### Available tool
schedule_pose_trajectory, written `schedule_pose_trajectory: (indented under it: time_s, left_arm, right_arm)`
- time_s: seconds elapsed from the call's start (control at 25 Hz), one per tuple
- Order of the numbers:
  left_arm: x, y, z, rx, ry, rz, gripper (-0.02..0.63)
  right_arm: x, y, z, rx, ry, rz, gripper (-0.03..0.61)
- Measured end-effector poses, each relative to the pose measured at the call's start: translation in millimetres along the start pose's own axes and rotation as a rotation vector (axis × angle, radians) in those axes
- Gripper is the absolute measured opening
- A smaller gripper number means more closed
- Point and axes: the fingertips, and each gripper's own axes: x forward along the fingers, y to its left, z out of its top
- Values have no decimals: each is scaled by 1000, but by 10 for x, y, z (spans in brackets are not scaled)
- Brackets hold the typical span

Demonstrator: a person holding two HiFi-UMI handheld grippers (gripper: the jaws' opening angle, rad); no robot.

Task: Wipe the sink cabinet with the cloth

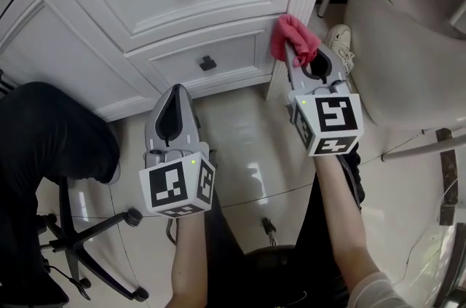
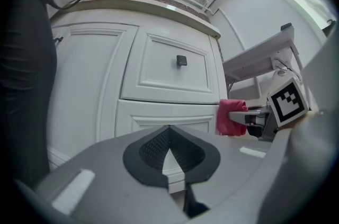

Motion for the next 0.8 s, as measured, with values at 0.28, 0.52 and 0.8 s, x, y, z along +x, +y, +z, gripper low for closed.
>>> schedule_pose_trajectory:
  time_s: [0.28,0.52,0.8]
  left_arm:
    - [-304,468,99,17,-12,38,15]
    - [-650,1373,-24,-12,4,190,15]
    - [-447,948,-183,-3,23,81,15]
  right_arm:
    - [158,1346,22,87,-2,224,64]
    - [501,2612,45,89,33,444,64]
    - [586,2567,-135,38,85,407,64]
